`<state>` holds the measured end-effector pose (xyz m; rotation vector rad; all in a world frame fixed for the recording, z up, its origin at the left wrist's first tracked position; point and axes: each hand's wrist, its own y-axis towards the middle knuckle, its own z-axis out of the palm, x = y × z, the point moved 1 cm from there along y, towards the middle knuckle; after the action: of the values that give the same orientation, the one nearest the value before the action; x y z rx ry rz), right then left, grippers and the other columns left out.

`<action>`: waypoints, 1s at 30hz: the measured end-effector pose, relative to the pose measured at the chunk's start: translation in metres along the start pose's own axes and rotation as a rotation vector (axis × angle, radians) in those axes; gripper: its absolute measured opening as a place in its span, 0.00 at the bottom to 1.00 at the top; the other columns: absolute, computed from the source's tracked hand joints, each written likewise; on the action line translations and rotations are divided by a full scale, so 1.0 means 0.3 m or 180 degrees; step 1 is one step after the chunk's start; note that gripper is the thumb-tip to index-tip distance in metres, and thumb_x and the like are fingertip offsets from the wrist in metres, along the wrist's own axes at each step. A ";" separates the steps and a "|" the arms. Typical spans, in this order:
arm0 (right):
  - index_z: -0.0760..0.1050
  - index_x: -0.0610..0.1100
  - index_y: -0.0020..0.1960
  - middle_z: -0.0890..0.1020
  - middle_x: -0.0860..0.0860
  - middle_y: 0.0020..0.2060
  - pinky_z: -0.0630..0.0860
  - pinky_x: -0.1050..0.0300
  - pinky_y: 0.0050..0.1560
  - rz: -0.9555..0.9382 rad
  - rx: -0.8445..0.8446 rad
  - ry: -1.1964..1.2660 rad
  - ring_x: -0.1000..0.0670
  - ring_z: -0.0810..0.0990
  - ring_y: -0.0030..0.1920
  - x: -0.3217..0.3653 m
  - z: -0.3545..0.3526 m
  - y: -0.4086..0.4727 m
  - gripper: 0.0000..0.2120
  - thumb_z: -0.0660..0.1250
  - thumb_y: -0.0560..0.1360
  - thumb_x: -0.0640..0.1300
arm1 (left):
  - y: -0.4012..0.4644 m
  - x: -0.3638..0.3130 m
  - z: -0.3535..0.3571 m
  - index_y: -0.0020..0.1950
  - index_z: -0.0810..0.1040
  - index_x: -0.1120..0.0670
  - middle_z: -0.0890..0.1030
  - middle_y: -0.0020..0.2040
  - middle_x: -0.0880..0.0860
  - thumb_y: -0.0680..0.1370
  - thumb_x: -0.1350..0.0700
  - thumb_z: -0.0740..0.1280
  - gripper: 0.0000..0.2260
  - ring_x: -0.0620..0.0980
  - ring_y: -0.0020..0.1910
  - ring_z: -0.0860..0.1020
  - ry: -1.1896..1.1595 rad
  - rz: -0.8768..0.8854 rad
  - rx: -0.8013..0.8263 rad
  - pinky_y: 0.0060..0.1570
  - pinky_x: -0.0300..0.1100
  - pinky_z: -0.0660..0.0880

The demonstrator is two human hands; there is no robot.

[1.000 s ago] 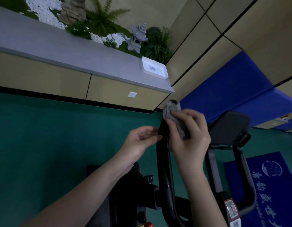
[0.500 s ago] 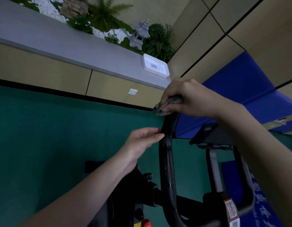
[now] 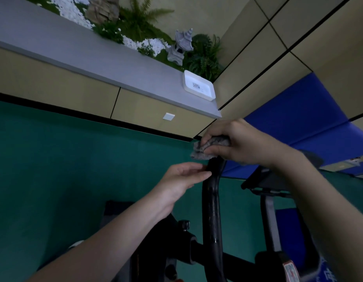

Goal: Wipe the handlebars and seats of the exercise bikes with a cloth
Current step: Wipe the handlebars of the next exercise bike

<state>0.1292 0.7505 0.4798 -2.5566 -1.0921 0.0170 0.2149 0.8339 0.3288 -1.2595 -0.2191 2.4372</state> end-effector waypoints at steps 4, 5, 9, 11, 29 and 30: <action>0.81 0.36 0.50 0.82 0.47 0.45 0.73 0.58 0.51 -0.0025 -0.1172 0.0272 0.48 0.78 0.48 0.002 0.078 -0.047 0.07 0.72 0.73 0.39 | 0.006 -0.017 0.014 0.54 0.81 0.62 0.83 0.43 0.50 0.72 0.62 0.71 0.11 0.36 0.38 0.80 0.0110 0.0210 -0.0079 0.39 0.25 0.72; 0.80 0.36 0.49 0.82 0.46 0.44 0.73 0.57 0.51 0.0012 -0.1488 0.0307 0.47 0.78 0.48 0.007 0.100 -0.052 0.06 0.71 0.74 0.38 | 0.007 -0.020 0.014 0.54 0.81 0.62 0.83 0.44 0.51 0.73 0.63 0.71 0.10 0.36 0.39 0.80 0.0168 0.0242 -0.0080 0.40 0.25 0.72; 0.80 0.35 0.50 0.81 0.45 0.46 0.73 0.56 0.51 0.0339 -0.2650 0.0302 0.45 0.77 0.50 0.038 0.180 -0.060 0.05 0.69 0.75 0.34 | 0.000 -0.028 0.015 0.53 0.81 0.62 0.84 0.48 0.54 0.74 0.62 0.70 0.09 0.42 0.45 0.80 0.0414 0.0335 -0.0030 0.46 0.27 0.73; 0.79 0.35 0.52 0.80 0.44 0.47 0.73 0.59 0.52 0.0614 -0.3181 0.0364 0.45 0.76 0.50 0.056 0.209 -0.061 0.06 0.67 0.76 0.33 | -0.006 -0.032 0.011 0.54 0.81 0.60 0.84 0.49 0.55 0.74 0.61 0.70 0.09 0.43 0.46 0.79 0.0494 0.0382 -0.0025 0.46 0.28 0.73; 0.76 0.46 0.57 0.81 0.44 0.53 0.73 0.41 0.61 0.2269 -0.3175 0.3580 0.44 0.79 0.56 0.046 0.287 -0.072 0.12 0.55 0.83 0.45 | -0.002 -0.061 -0.002 0.57 0.79 0.60 0.82 0.48 0.57 0.73 0.65 0.70 0.13 0.36 0.39 0.80 0.0709 0.0460 0.0060 0.39 0.27 0.73; 0.77 0.46 0.56 0.81 0.43 0.52 0.72 0.40 0.60 0.2310 -0.3125 0.3652 0.43 0.79 0.55 0.052 0.300 -0.079 0.12 0.55 0.83 0.46 | -0.001 -0.060 -0.004 0.56 0.79 0.58 0.82 0.48 0.56 0.73 0.65 0.70 0.12 0.37 0.39 0.80 0.0702 0.0459 0.0055 0.39 0.27 0.73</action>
<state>0.1101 0.8056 0.4054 -2.6848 0.4018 -1.8756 0.2252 0.8270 0.3417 -1.5717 -0.0475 2.3854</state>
